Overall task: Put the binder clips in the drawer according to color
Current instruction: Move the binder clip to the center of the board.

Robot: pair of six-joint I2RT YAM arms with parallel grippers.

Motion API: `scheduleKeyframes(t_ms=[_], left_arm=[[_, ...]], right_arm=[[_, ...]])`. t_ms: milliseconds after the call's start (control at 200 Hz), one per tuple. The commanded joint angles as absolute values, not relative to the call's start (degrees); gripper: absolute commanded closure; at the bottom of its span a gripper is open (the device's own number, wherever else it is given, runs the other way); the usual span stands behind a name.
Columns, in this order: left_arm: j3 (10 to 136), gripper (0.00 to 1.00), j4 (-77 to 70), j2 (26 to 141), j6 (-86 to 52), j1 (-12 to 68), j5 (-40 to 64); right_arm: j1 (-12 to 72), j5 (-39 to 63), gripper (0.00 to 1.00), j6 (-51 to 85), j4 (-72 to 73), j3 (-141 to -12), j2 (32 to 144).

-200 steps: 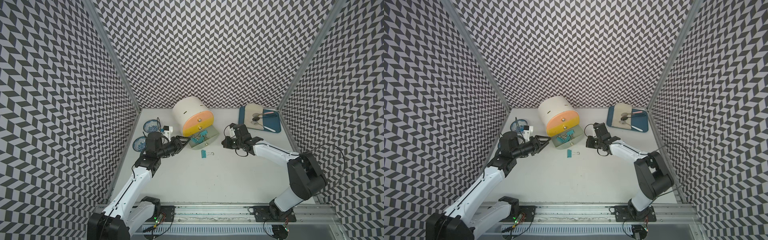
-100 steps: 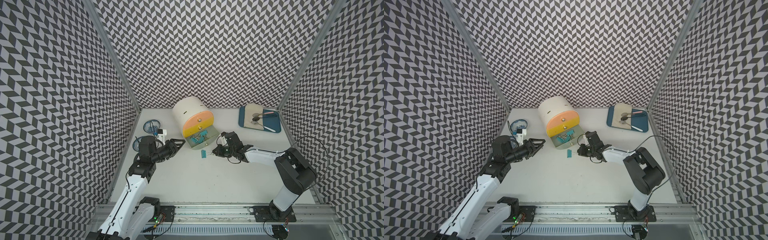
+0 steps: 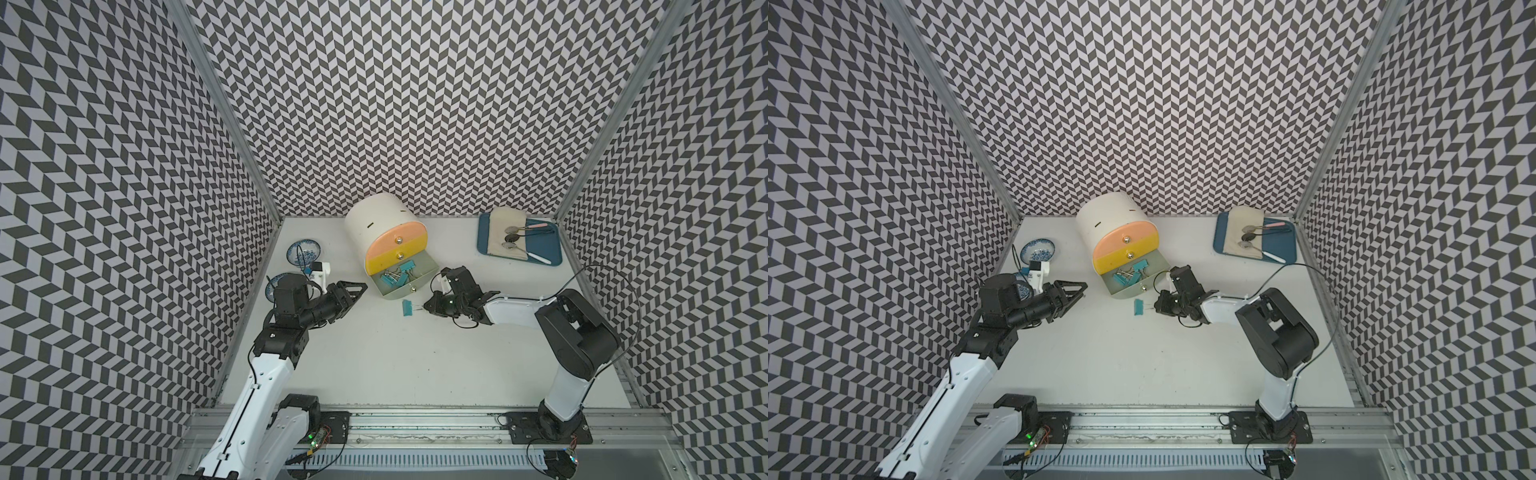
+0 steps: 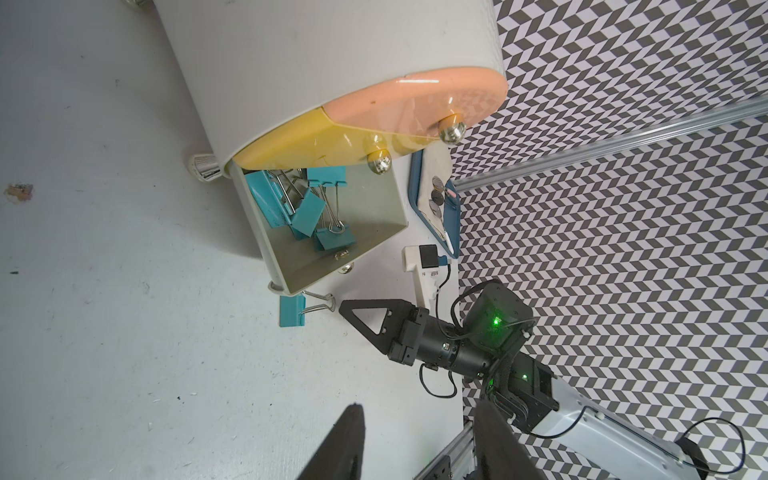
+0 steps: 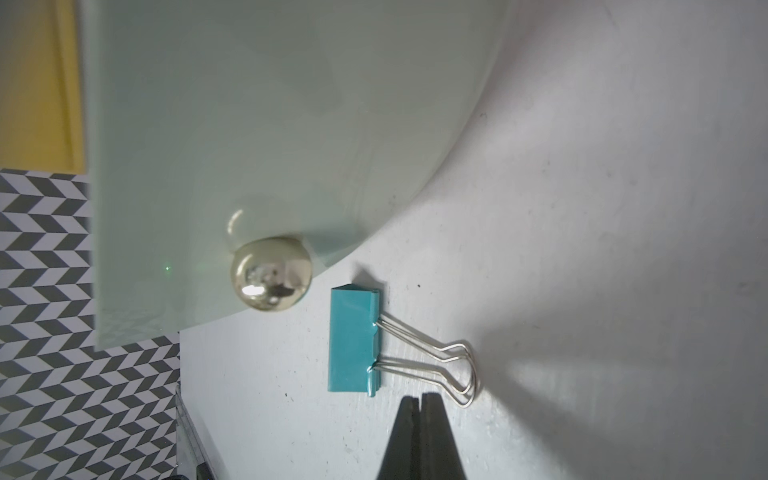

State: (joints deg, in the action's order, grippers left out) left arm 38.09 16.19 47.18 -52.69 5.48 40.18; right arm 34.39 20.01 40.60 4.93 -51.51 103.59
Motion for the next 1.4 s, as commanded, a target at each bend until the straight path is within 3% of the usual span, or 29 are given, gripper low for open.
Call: scheduleKeyframes(t_ms=[0, 666, 1392], left_arm=[[38.62, 0.53, 17.99, 46.32, -50.89, 5.1, 40.68], [39.7, 0.53, 20.74, 45.62, -49.47, 4.7, 40.53], [38.42, 0.53, 20.74, 42.22, -51.11, 4.75, 41.2]], right_arm=[[34.63, 19.26, 1.0, 40.96, 7.81, -52.99, 104.7], [34.45, 18.56, 1.0, 41.66, 8.8, -52.83, 107.41], [34.89, 16.79, 1.0, 42.45, 9.44, -38.24, 95.93]])
